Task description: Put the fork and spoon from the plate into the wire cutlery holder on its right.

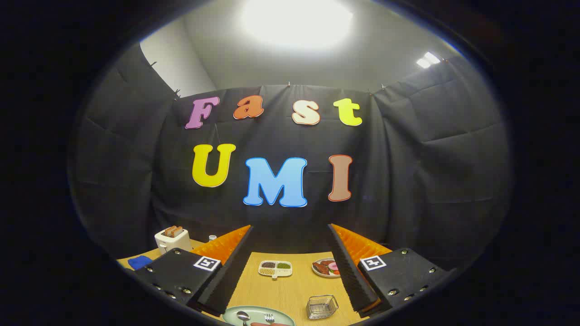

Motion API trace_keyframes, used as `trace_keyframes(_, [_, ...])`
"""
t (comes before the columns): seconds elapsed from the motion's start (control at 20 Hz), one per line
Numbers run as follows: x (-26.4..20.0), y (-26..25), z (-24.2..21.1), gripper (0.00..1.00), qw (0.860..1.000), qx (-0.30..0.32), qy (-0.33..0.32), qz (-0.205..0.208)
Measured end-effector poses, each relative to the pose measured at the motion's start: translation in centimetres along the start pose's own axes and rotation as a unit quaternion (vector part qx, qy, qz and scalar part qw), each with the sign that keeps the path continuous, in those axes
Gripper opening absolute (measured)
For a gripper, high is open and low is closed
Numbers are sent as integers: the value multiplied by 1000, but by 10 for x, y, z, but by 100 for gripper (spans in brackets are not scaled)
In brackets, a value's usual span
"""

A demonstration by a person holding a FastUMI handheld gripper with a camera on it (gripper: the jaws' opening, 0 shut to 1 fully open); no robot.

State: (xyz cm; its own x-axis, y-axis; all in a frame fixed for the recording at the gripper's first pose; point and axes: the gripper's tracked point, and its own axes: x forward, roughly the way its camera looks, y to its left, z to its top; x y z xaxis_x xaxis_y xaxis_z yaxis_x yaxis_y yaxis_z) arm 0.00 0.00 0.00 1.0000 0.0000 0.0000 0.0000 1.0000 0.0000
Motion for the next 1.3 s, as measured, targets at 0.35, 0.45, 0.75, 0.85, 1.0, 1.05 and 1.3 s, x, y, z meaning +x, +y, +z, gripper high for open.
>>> trace_keyframes(0.35, [0,4,-4,97,1000,-4,6,6])
trace_keyframes(0.45, [0,7,-4,97,1000,-5,6,10])
trace_keyframes(0.75, [2,10,-9,96,1000,-7,14,16])
trace_keyframes(0.85, [2,12,-10,96,1000,-5,15,18])
trace_keyframes(1.0, [3,12,-14,96,1000,-5,17,21])
trace_keyframes(1.05, [4,13,-14,96,1000,-8,17,24])
trace_keyframes(1.3, [2,25,-25,97,998,-37,15,52])
